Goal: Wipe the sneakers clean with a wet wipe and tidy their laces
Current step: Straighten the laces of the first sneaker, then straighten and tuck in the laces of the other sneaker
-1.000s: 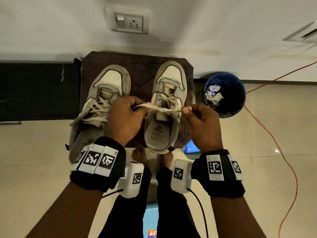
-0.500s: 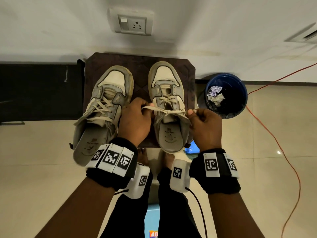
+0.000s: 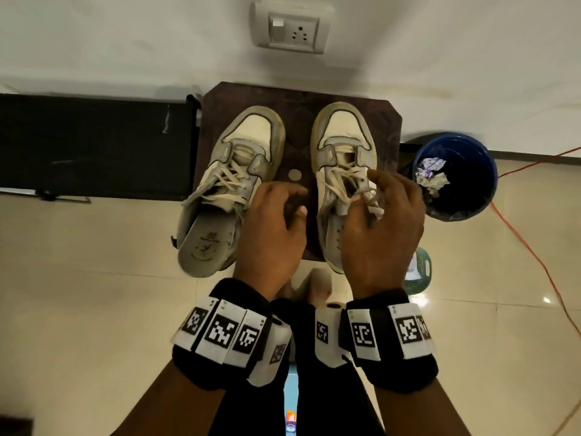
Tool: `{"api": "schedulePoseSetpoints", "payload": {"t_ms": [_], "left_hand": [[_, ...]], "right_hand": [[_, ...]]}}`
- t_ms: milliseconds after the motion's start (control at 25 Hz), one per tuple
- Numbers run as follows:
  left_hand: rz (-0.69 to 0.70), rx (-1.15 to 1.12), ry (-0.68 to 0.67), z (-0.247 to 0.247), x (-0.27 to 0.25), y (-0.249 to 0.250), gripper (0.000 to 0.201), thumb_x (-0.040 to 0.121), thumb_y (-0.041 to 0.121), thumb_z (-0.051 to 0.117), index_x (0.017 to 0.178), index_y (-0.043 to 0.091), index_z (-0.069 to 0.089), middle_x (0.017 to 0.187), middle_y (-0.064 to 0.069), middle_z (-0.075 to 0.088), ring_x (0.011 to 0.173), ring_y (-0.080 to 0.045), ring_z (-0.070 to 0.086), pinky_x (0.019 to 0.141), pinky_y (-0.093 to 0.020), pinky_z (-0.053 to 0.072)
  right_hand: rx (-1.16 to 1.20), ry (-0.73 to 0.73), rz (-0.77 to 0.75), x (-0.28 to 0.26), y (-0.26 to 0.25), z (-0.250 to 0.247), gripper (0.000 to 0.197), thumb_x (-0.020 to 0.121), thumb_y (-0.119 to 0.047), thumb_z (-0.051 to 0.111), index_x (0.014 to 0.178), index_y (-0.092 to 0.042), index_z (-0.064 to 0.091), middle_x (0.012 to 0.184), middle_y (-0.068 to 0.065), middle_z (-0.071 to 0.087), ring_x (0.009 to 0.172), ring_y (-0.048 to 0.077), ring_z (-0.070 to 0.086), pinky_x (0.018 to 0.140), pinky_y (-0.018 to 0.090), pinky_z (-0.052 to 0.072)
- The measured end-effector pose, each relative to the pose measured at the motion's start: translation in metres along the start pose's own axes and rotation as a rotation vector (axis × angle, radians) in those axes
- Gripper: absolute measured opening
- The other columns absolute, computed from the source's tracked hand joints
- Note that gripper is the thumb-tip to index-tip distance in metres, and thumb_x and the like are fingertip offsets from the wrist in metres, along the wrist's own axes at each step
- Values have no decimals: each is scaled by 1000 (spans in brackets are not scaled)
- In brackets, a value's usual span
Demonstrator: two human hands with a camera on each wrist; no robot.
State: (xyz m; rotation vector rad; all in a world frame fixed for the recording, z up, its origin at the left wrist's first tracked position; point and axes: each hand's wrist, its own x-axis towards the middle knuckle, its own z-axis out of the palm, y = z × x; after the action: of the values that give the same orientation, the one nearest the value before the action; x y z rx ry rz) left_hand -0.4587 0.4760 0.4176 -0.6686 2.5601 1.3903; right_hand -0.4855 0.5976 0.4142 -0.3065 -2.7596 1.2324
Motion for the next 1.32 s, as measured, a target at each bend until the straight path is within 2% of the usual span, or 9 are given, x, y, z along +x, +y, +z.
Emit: {"api": "schedulePoseSetpoints", "payload": {"t_ms": [160,320,520,640,800,920,1000,1200,1320], "left_hand": [[-56,21,126,-35,-18,-11,16,93,20,56,106,23,63,94,17,61,87,-1,60,77,-16,48],[-48,172,308,-81,-14,-41,16,92,21,58,106,16,64,103,1,67,90,-13,61,75,-20,46],[87,451,60,-98,12,-67,29,91,14,55,119,17,62,128,-9,56,114,-27,53,92,-32,42],[98,432,-125,-95,23,-66,35,92,15,52,126,20,58,138,-5,47,120,-25,51,97,-32,41],[94,403,-95,-94,24,-60,35,91,17,54,126,18,58,135,-2,50,115,-22,55,92,-32,46],[95,373,-105,-97,25,-57,34,91,19,56,125,21,58,133,1,52,115,-21,55,89,-33,48],[104,379,-144,-99,27,-57,34,91,22,56,125,23,58,133,2,51,116,-21,54,88,-33,49],[161,327,-261,-96,26,-64,36,92,25,56,129,27,54,140,2,44,120,-21,52,93,-36,50],[217,330,-227,-84,18,-63,36,89,25,61,124,27,56,142,-1,44,124,-25,49,95,-43,50]], "right_hand": [[32,-22,-130,-13,-27,-5,27,80,-14,61,107,-12,65,109,5,62,103,20,55,87,29,46],[51,-420,-33,-20,-42,19,24,86,-17,62,110,-17,66,99,-1,70,92,12,64,84,35,52],[22,-792,127,-33,-39,74,32,87,-24,59,119,-23,60,112,-1,68,105,17,62,92,37,50],[115,-781,208,-38,-34,93,34,84,-28,57,116,-20,63,106,-1,70,100,15,64,89,41,52],[154,-677,289,-43,-32,88,14,87,-23,63,88,-13,73,77,0,71,74,13,66,73,38,55],[135,-655,320,-39,-42,78,23,90,-21,60,70,-11,66,60,0,61,56,8,53,58,29,44],[221,-652,406,-30,-51,69,31,92,-21,57,62,-14,64,55,0,57,55,9,51,59,28,42],[348,-688,426,-13,-65,53,34,79,-41,56,58,-17,65,68,22,58,70,38,57,76,57,48],[277,-665,358,-11,-73,50,52,72,-56,56,71,-5,63,78,32,60,76,48,59,71,63,49]]}}
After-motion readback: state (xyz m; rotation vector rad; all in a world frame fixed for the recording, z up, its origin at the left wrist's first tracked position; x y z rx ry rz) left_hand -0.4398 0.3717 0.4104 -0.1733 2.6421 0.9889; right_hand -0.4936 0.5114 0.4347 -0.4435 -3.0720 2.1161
